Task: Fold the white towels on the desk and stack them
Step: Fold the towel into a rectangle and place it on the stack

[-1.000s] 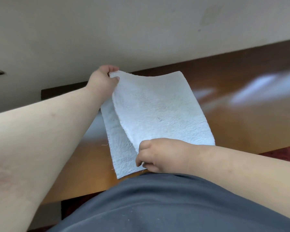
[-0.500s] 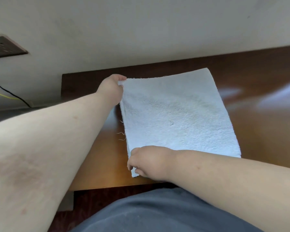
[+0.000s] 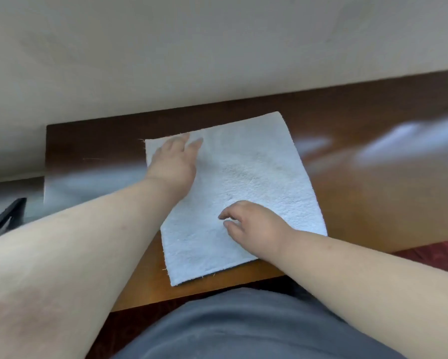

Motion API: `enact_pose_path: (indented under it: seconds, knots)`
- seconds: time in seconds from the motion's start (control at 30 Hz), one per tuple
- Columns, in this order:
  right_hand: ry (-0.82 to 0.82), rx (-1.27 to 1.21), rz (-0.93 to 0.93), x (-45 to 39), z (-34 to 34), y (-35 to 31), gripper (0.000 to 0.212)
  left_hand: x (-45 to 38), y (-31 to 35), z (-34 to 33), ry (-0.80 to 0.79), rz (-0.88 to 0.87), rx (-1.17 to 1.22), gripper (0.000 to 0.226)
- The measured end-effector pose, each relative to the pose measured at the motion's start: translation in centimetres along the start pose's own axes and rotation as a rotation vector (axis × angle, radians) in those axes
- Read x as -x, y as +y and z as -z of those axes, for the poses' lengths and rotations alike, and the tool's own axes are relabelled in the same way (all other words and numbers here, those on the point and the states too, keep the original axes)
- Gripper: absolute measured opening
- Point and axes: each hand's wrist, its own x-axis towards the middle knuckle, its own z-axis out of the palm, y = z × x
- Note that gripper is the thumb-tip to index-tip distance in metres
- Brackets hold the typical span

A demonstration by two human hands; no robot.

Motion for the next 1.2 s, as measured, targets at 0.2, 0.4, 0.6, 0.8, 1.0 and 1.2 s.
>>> enact_pose_path:
  seconds: [0.2, 0.4, 0.6, 0.8, 1.0, 1.2]
  knots:
    - [-0.112, 0.295, -0.212, 3.0, 4.3, 9.4, 0.054, 0.3, 6.1, -3.1, -0.365, 0.224, -0.053, 0.080]
    - [0.175, 0.005, -0.223, 0.3, 9.0, 11.4, 0.039, -0.6, 6.5, -2.1, -0.383, 0.261, -0.065, 0.092]
    - [0.294, -0.103, -0.288, -9.9, 17.5, 13.2, 0.050, 2.1, 15.4, -1.8, -0.193, 0.052, 0.028, 0.054]
    - [-0.018, 0.141, -0.211, -17.3, 19.3, 13.1, 0.065, 5.4, 25.3, -5.7, -0.403, 0.175, 0.270, 0.050]
    - [-0.041, 0.181, -0.145, -17.2, 20.8, 15.4, 0.037, 5.4, 26.6, -6.4, -0.335, 0.293, 0.165, 0.051]
    - [-0.005, 0.291, -0.222, -11.7, 24.3, 22.5, 0.032, 5.0, 26.3, -5.3, -0.359, 0.304, 0.079, 0.054]
